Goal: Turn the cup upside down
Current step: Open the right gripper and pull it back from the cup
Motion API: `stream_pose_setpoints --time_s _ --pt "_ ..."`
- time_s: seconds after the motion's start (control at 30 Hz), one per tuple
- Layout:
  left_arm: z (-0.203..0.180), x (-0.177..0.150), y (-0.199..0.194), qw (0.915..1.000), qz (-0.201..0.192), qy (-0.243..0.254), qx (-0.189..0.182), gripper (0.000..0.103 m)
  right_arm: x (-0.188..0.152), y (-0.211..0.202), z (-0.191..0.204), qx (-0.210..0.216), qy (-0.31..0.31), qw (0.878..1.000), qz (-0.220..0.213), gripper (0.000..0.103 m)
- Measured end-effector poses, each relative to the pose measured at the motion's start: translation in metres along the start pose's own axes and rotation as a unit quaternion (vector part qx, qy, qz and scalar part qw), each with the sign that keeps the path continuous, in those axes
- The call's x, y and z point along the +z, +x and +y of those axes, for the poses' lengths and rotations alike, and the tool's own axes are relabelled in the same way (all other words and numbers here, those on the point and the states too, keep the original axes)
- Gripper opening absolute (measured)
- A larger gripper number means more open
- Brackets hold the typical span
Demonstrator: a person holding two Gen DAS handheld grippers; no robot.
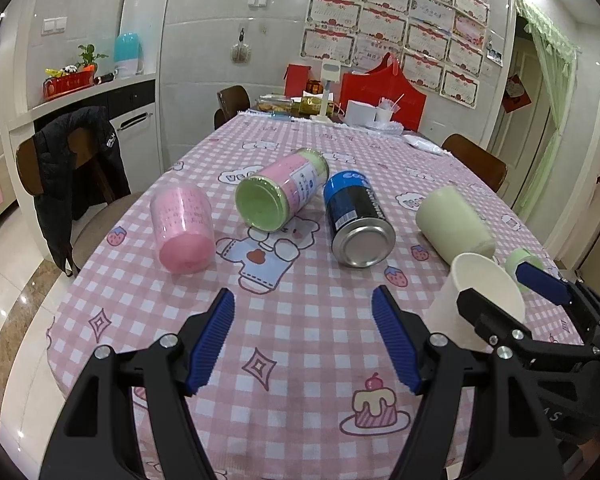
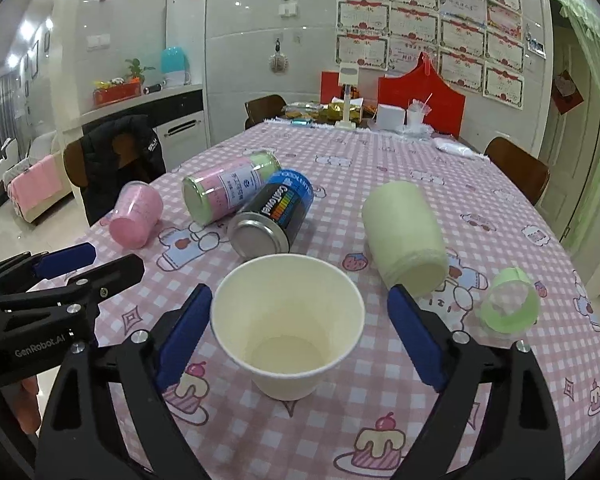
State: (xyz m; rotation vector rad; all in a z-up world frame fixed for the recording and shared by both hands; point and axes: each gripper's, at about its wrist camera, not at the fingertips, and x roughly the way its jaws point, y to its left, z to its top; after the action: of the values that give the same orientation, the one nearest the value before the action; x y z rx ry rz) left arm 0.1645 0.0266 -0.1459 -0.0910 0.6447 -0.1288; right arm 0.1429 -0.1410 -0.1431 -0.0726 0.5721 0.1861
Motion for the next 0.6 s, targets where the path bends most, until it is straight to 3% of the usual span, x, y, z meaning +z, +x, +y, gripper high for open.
stream_pose_setpoints --time_s 0.33,0.6 --pt "-0.013 0.004 -0.045 0.9990 -0.041 0.017 -0.005 0.070 0.006 -0.043 -0.009 0.000 0.023 0.999 -0.047 0.088" --pt "-0.030 0.007 -0.092 0.9954 -0.090 0.032 -0.010 0.072 0.011 -0.097 -0.012 -0.011 0.032 0.992 -0.118 0.089"
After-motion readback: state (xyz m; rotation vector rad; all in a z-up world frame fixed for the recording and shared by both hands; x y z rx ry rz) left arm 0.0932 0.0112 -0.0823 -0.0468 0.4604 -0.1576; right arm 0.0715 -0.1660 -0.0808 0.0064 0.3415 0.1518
